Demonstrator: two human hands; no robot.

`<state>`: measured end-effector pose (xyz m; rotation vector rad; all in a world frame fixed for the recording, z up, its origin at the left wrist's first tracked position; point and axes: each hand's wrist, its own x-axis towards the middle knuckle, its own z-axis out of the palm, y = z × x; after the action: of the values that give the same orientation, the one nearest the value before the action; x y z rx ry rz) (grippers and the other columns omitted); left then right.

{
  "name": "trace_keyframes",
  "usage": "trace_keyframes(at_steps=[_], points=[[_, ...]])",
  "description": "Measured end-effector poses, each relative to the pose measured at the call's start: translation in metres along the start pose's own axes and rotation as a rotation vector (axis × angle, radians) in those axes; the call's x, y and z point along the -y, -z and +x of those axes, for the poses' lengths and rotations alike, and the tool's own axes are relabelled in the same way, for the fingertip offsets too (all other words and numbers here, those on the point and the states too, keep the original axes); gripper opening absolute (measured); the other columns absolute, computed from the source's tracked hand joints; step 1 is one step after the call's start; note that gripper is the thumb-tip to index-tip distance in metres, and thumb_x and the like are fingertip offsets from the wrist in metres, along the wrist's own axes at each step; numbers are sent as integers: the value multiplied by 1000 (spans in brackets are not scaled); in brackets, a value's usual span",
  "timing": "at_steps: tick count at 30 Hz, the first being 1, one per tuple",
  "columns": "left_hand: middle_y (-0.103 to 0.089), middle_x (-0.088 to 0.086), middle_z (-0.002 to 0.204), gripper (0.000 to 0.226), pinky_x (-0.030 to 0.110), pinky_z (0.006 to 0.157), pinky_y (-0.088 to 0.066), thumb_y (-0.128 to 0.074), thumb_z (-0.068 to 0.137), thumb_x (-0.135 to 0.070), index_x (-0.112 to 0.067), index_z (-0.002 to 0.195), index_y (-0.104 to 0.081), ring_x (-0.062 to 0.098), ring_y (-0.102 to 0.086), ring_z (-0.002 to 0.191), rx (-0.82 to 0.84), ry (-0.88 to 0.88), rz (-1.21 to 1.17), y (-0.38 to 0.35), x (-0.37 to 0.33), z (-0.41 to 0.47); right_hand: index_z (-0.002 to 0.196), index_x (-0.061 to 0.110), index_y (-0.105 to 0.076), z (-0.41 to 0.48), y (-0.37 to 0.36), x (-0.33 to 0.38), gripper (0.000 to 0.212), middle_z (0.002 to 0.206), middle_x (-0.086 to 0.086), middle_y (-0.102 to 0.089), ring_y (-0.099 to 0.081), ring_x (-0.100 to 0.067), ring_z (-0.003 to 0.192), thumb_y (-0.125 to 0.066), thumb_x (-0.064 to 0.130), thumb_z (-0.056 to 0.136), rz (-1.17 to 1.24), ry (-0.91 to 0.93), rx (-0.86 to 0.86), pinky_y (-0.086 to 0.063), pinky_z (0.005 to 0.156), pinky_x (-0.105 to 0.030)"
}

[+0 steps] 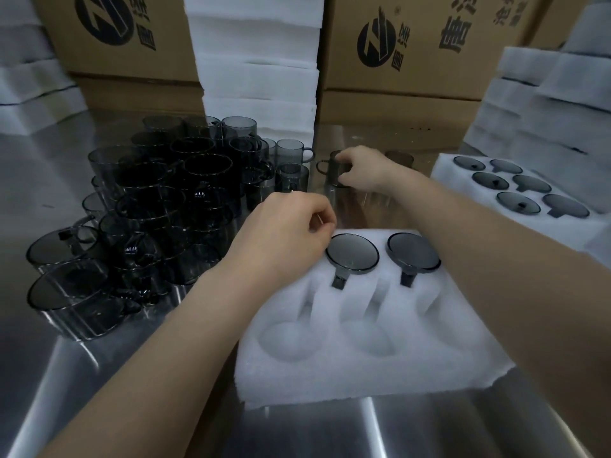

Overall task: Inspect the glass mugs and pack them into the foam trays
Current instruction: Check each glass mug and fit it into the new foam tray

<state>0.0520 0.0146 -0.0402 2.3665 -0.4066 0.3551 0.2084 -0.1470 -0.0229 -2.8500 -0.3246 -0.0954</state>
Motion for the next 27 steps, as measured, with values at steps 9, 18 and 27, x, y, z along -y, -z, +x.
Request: trace_keyframes(at_steps=[9, 18, 27], points=[[-61, -15, 87, 13, 39, 82, -52, -64, 87, -22, -26, 98, -68, 10, -56, 78, -70, -38, -16, -2, 2, -1, 80, 16, -71, -54, 22, 8, 11, 65, 0, -67, -65, -7, 49, -68, 9, 88, 431, 18, -185, -55, 55, -24], [-45, -3, 113, 67, 41, 88, -50, -71, 76, -52, -31, 133, -46, 23, -58, 99, -176, 34, 17, -2, 1, -2, 72, 15, -71, -128, 26, 34, 15, 90, 3, -66, -65, 2, 72, -73, 6, 84, 880, 149, -190, -61, 70, -31], [-55, -4, 98, 56, 26, 70, -40, -72, 67, -61, -27, 107, -54, 13, -52, 89, -215, -31, -17, -4, 6, 2, 115, 29, -57, -135, 20, 23, 60, 107, -12, -57, -54, -20, 89, -87, 13, 65, 985, 233, -44, -55, 87, -43]])
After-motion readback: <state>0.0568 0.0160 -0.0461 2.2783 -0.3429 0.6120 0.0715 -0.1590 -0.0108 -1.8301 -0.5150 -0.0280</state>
